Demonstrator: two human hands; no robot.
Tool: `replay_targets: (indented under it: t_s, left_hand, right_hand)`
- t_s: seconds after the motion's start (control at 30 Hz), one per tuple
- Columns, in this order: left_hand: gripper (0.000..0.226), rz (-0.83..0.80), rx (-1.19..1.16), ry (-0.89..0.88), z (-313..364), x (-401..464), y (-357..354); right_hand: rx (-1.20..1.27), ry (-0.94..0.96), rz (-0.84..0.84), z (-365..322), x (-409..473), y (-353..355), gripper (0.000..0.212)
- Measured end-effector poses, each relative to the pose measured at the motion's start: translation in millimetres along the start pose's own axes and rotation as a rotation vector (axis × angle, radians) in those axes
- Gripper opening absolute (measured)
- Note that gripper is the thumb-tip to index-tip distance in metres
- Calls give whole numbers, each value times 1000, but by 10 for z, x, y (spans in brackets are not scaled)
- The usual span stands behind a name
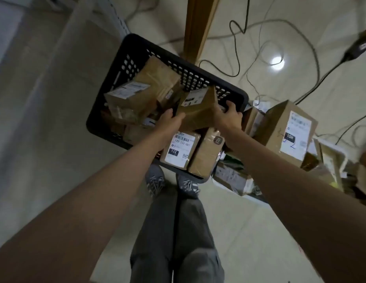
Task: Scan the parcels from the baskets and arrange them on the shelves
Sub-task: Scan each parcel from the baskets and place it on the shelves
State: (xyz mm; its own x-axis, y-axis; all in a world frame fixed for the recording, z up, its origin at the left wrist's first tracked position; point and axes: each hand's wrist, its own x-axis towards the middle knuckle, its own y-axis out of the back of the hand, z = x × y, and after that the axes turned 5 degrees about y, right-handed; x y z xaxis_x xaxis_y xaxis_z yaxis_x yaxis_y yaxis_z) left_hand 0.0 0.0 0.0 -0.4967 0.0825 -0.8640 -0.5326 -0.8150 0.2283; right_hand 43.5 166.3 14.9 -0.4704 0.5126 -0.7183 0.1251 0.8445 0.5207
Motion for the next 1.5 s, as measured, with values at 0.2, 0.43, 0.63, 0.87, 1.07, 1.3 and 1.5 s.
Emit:
replay_targets:
  t_s: [0.2, 0.43, 0.63, 0.87, 1.07, 1.3, 1.5]
  left_hand:
    - [42, -35, -170, 72, -99, 87, -156]
    - [41, 68, -472, 136, -164, -472, -37]
    - [43, 12, -523, 171, 224, -1639, 525]
    - [56, 98, -538, 147, 646, -2995, 1395]
    - [49, 109, -580, 42, 885, -3752, 2025]
    - [33, 121, -537, -106, 1189, -4117, 2538]
    - [26, 145, -547, -98, 1418, -3892, 2575]
  right_hand:
    - [192, -100, -4, 37, 109, -229, 50]
    - [446, -45, 30, -20, -706, 39, 39]
    - [507, 28, -113, -452, -1943, 385, 23]
    - [488, 201, -286, -1298, -3171, 833, 25]
    - [453, 295, -371, -1949, -3856, 995, 32]
    - [234, 446, -350, -2644, -3985, 1134, 37]
    - [109, 545, -71, -3369, -3207, 1429, 52]
